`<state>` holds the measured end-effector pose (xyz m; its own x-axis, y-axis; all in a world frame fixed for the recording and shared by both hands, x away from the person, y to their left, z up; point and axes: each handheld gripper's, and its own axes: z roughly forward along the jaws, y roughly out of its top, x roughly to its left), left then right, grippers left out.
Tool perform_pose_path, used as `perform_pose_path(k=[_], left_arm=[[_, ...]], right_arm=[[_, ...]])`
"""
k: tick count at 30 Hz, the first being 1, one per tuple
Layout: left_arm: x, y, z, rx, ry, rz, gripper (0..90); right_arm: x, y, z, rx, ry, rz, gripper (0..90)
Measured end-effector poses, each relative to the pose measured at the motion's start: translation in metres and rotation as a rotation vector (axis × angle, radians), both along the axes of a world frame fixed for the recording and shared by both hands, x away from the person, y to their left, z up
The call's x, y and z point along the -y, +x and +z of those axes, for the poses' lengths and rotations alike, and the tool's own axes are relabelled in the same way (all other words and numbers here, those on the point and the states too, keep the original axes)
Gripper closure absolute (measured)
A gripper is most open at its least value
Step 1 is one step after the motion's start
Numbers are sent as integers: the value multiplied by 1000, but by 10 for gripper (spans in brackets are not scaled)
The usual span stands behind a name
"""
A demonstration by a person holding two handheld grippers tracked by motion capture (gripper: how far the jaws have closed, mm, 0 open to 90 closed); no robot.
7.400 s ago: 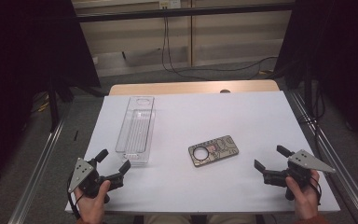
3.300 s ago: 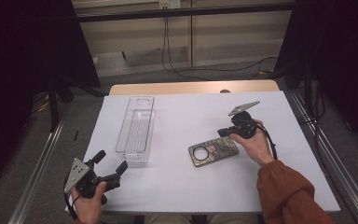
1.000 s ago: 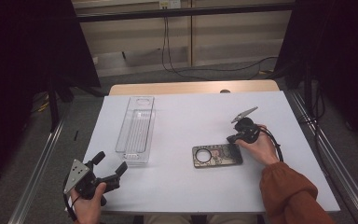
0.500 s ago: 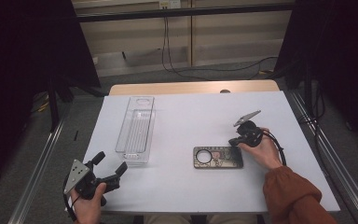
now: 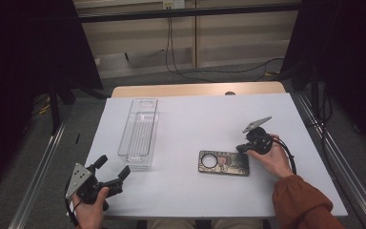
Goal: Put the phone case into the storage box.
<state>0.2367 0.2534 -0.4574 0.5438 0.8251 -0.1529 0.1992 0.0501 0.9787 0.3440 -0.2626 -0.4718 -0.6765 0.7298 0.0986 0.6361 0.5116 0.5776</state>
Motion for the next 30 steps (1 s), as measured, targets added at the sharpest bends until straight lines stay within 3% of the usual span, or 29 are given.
perform_pose_path(k=[14, 30], left_arm=[[1, 0, 0, -3, -2, -5, 33], [0, 1, 0, -3, 1, -6, 33]], right_arm=[[2, -16, 3, -16, -21, 9, 900], [3, -31, 3, 3, -31, 20, 900]])
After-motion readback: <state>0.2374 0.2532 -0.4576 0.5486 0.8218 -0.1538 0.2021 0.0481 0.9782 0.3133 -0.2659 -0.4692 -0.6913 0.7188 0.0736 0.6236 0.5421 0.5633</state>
